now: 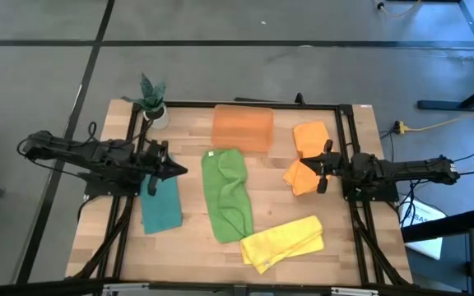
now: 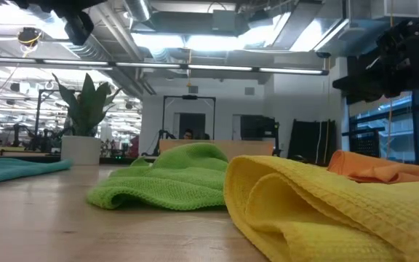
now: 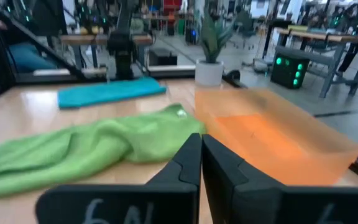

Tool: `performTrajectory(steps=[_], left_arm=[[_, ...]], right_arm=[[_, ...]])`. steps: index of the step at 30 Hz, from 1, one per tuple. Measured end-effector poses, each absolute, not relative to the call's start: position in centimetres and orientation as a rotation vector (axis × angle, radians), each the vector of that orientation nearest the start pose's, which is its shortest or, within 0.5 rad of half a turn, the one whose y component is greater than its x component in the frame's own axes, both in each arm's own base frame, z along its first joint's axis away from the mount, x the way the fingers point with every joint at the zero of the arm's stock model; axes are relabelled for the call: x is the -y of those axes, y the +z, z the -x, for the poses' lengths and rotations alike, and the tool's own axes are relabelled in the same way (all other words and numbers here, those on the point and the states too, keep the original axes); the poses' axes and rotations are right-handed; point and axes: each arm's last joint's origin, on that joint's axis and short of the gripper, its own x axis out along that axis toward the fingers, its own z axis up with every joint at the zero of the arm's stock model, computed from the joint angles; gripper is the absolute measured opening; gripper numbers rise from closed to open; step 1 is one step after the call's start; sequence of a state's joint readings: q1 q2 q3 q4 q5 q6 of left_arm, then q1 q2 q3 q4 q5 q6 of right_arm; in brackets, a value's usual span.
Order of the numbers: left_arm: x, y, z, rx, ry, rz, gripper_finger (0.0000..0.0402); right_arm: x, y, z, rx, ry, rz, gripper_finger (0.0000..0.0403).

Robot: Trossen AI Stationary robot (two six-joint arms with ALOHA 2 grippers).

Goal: Roll microfiber towels into tight, uniform cylinder then place into a basket
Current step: Roll the green microfiber cloth

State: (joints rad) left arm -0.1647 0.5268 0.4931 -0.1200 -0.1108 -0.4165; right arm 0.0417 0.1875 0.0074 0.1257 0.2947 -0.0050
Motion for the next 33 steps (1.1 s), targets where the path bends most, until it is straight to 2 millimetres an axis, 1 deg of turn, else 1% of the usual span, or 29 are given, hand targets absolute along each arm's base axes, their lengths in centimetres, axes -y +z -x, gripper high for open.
performTrajectory(steps=[3, 12, 15, 17, 20, 23, 26, 29, 33], left_arm=[[1.9, 27.1, -13.6, -0.177, -0.016, 0.392, 0.0], [1.8, 27.1, -13.7, -0.165, 0.023, 0.321, 0.0], [1.7, 27.2, -13.7, -0.159, 0.04, 0.324, 0.0], [1.7, 27.3, -13.7, -0.147, 0.036, 0.321, 0.0], [1.8, 27.3, -13.7, -0.15, 0.028, 0.283, 0.0], [2.3, 27.0, -14.0, -0.174, 0.002, 0.291, 0.0], [3.2, 26.6, -14.2, -0.224, -0.043, 0.329, 0.0], [4.2, 25.8, -14.3, -0.301, -0.068, 0.368, 0.0], [5.1, 24.7, -14.7, -0.387, -0.024, 0.366, 0.0]], right_arm=[[0.4, 16.7, -10.8, -0.009, -0.248, 0.006, 0.0015], [0.0, 16.7, -10.9, -0.005, -0.1, 0.008, 0.0015], [-0.1, 16.8, -10.9, 0.003, -0.087, 0.008, 0.0015], [-0.1, 17.3, -10.9, 0.046, -0.086, 0.027, 0.0015], [-0.2, 18.5, -10.8, 0.074, -0.048, 0.063, 0.001], [-0.3, 20.1, -10.6, 0.039, -0.025, 0.054, 0.0005], [-0.4, 21.0, -10.7, -0.043, -0.022, 0.054, 0.0004], [-0.4, 21.6, -11.0, -0.094, -0.065, 0.058, 0.0003], [-0.4, 21.7, -11.9, -0.159, -0.073, 0.066, 0.0002]])
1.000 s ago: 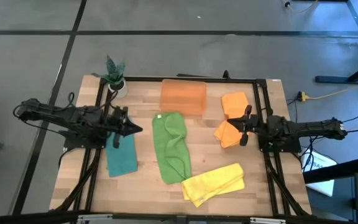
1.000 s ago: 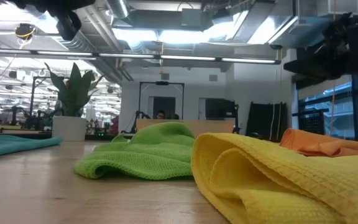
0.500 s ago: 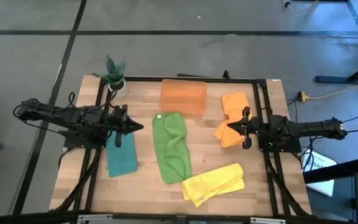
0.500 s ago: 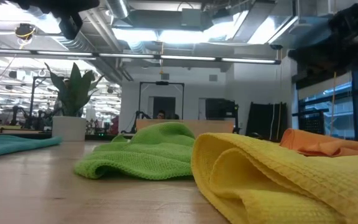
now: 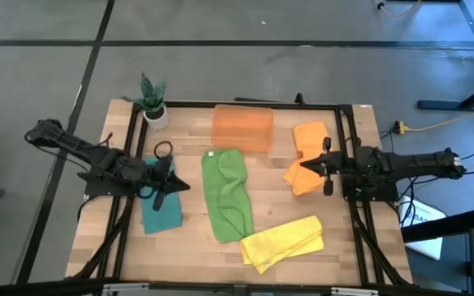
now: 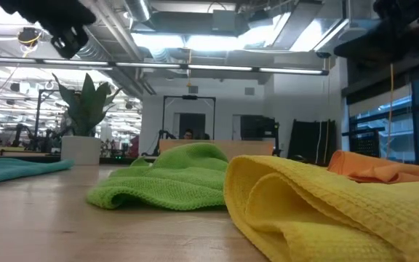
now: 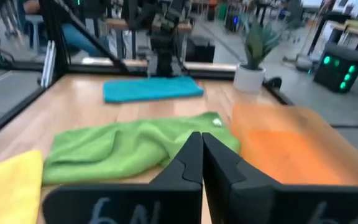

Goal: Roll microfiber towels into tight, uniform cylinder then place into a basket
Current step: Roll the green microfiber cloth

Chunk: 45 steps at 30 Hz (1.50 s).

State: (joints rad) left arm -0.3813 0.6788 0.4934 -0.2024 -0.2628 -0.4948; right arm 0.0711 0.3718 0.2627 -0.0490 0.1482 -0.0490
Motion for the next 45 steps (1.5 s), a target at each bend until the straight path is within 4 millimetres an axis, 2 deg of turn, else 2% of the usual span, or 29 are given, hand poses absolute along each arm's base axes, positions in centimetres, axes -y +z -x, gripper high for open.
performTrajectory(steps=[6, 11, 14, 22, 29, 34, 40, 45], left_arm=[[6.1, 23.5, -14.9, -0.504, -0.021, 0.468, 0.0], [6.7, 22.5, -15.4, -0.567, -0.002, 0.431, 0.0], [7.0, 21.9, -15.8, -0.606, -0.012, 0.429, 0.0], [7.2, 21.8, -16.7, -0.552, 0.081, 0.515, 0.0003], [7.4, 21.1, -17.2, -0.581, 0.111, 0.547, 0.0046], [7.9, 20.2, -18.2, -0.592, 0.088, 0.394, 0.0065], [9.0, 19.8, -20.6, -0.47, -0.009, 0.206, 0.006], [9.2, 17.9, -22.6, -0.471, 0.005, 0.15, 0.006]], right_arm=[[-0.7, 22.5, -13.2, -0.377, -0.044, 0.072, 0.0002], [-1.2, 23.6, -14.8, -0.542, 0.0, 0.153, 0.0002], [-1.6, 23.5, -15.9, -0.605, 0.029, 0.188, 0.0007], [-2.0, 23.7, -17.8, -0.631, 0.037, 0.188, 0.0077], [-2.1, 23.7, -18.2, -0.623, 0.038, 0.188, 0.0139], [-2.1, 23.6, -18.2, -0.624, 0.043, 0.187, 0.0162], [-2.4, 23.6, -18.2, -0.624, 0.144, 0.157, 0.0166], [-2.4, 23.6, -18.2, -0.626, 0.16, 0.126, 0.0166]])
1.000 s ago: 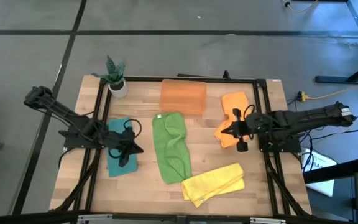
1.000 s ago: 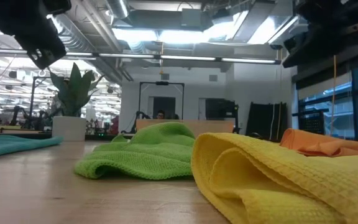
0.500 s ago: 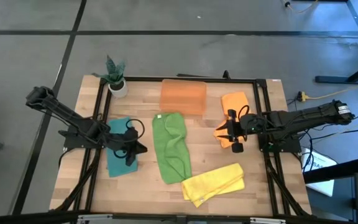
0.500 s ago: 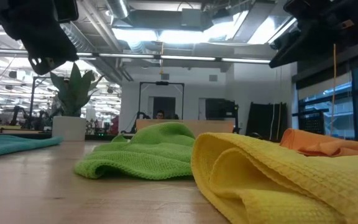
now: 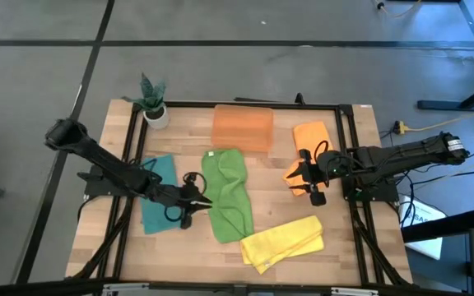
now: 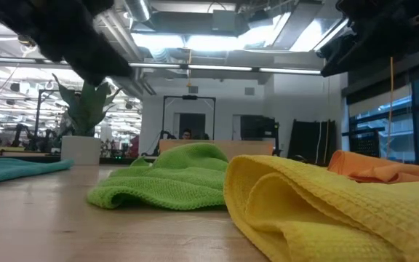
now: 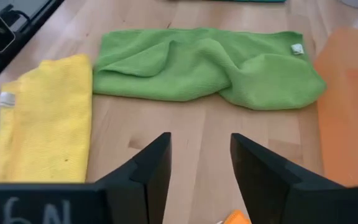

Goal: Roll microfiber towels into tight, uniform cylinder then place into a basket
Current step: Roll the green microfiber cloth

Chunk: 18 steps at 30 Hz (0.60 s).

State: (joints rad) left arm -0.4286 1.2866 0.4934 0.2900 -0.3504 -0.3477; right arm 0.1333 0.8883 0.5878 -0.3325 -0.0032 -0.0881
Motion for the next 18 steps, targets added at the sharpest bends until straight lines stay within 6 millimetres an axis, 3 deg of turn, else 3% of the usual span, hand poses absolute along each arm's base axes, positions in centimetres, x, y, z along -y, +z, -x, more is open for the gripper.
performTrajectory(steps=[5, 10, 18], left_arm=[[8.7, 16.0, -24.7, -0.455, -0.018, 0.157, 0.006], [8.2, 15.7, -27.4, -0.512, -0.068, 0.118, 0.006], [7.5, 15.2, -31.5, -0.77, -0.09, 0.06, 0.006]], right_arm=[[-2.4, 23.6, -18.2, -0.626, 0.16, 0.127, 0.0166], [-2.4, 23.6, -18.2, -0.627, 0.157, 0.117, 0.0166], [-2.4, 23.6, -18.1, -0.629, 0.155, 0.113, 0.0166]])
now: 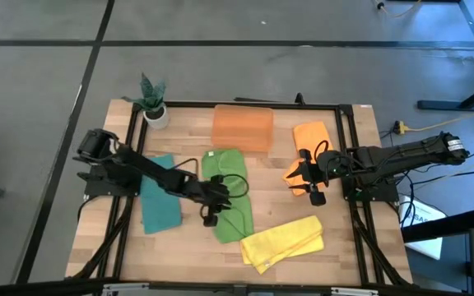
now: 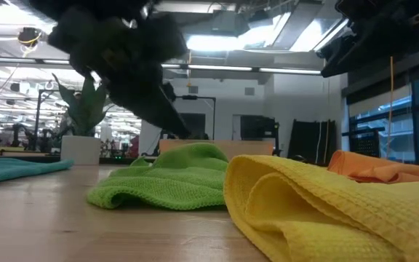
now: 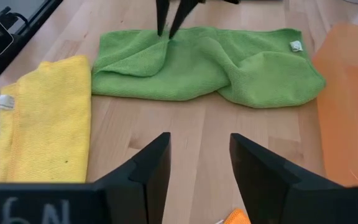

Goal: Roll microfiber towels into tight, uniform cylinder then place into a basket
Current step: Roll the green microfiber cloth

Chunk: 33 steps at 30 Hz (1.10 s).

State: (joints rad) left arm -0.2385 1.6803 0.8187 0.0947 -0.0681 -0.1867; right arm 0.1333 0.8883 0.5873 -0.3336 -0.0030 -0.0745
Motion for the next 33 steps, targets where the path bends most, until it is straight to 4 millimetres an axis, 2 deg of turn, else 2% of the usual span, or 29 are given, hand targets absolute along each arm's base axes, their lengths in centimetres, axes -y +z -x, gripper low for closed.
performTrajectory(steps=[5, 8, 16, 22, 26, 33], left_arm=[[7.5, 15.7, -32.6, -0.801, -0.114, 0.038, 0.006], [7.2, 15.4, -32.6, -0.842, -0.17, 0.096, 0.006], [6.5, 15.0, -32.6, -0.869, -0.122, 0.134, 0.0059], [7.0, 14.3, -32.8, -0.876, -0.138, 0.114, 0.0059], [7.2, 12.5, -33.0, -0.924, -0.134, 0.108, 0.0059], [7.3, 12.5, -33.0, -0.917, -0.132, 0.068, 0.0059]], right_arm=[[-2.4, 23.6, -18.1, -0.628, 0.158, 0.122, 0.0166], [-2.4, 23.6, -18.1, -0.628, 0.158, 0.123, 0.0166], [-2.4, 23.5, -18.1, -0.629, 0.159, 0.125, 0.0166], [-2.4, 23.5, -18.1, -0.631, 0.159, 0.126, 0.0166], [-2.4, 23.5, -18.1, -0.63, 0.159, 0.126, 0.0166], [-2.4, 23.5, -18.1, -0.632, 0.159, 0.126, 0.0166]])
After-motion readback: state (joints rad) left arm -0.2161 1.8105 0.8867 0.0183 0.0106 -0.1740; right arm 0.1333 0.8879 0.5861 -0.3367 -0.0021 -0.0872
